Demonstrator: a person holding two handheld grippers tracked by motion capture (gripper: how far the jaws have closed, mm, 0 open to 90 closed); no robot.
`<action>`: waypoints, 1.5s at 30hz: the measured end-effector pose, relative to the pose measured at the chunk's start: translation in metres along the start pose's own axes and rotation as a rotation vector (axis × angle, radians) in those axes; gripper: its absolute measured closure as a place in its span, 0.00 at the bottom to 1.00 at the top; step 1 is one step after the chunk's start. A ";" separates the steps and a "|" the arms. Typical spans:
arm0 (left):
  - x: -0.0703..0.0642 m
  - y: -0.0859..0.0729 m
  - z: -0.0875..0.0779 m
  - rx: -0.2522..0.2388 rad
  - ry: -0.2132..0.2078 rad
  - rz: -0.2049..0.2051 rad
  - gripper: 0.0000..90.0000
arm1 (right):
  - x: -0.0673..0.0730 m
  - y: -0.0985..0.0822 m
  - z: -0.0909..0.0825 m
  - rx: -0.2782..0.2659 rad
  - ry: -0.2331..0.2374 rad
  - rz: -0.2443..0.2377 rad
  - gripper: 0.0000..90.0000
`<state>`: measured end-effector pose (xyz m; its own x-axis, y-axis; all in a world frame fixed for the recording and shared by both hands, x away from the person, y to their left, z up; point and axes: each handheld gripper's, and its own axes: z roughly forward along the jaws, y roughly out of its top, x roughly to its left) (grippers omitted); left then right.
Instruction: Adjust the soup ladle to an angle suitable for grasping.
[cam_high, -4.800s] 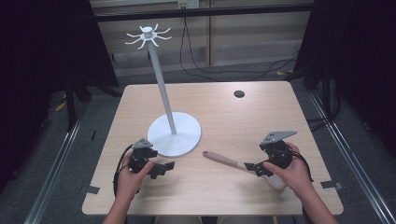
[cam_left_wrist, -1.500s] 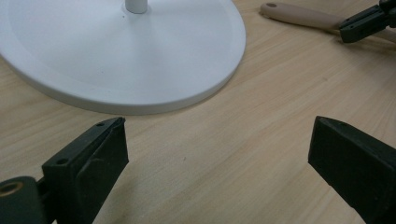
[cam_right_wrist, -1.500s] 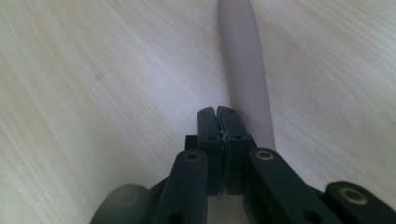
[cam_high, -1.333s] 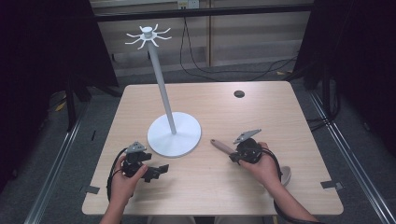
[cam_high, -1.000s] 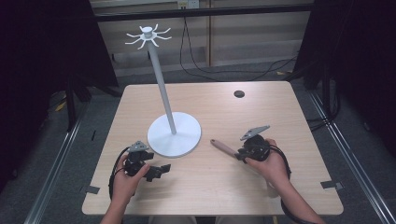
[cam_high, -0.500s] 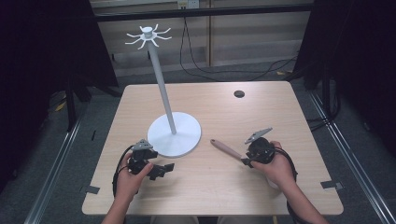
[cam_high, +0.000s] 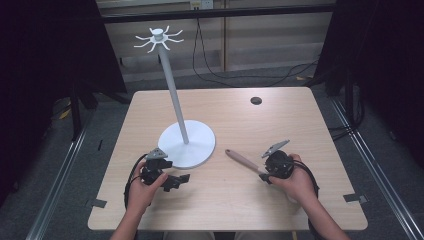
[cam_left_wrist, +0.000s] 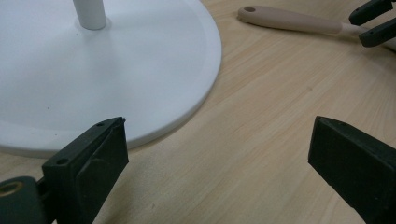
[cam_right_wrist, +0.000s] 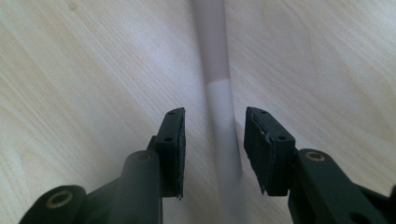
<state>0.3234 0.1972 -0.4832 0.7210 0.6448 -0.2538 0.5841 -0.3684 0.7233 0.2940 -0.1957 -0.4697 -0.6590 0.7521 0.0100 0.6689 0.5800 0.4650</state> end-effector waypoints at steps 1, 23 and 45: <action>0.000 0.000 0.000 0.002 0.000 0.001 0.05 | 0.000 0.001 0.001 0.002 -0.005 0.006 0.66; 0.002 -0.005 -0.008 -0.013 0.011 -0.023 0.05 | 0.001 0.007 0.010 0.062 -0.027 -0.061 0.88; 0.001 -0.004 -0.008 -0.031 0.001 -0.026 0.05 | -0.007 0.009 -0.004 -0.139 0.079 0.029 0.88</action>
<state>0.3190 0.2051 -0.4811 0.7053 0.6548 -0.2718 0.5905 -0.3304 0.7363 0.3034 -0.1968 -0.4618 -0.6685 0.7380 0.0923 0.6379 0.5051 0.5812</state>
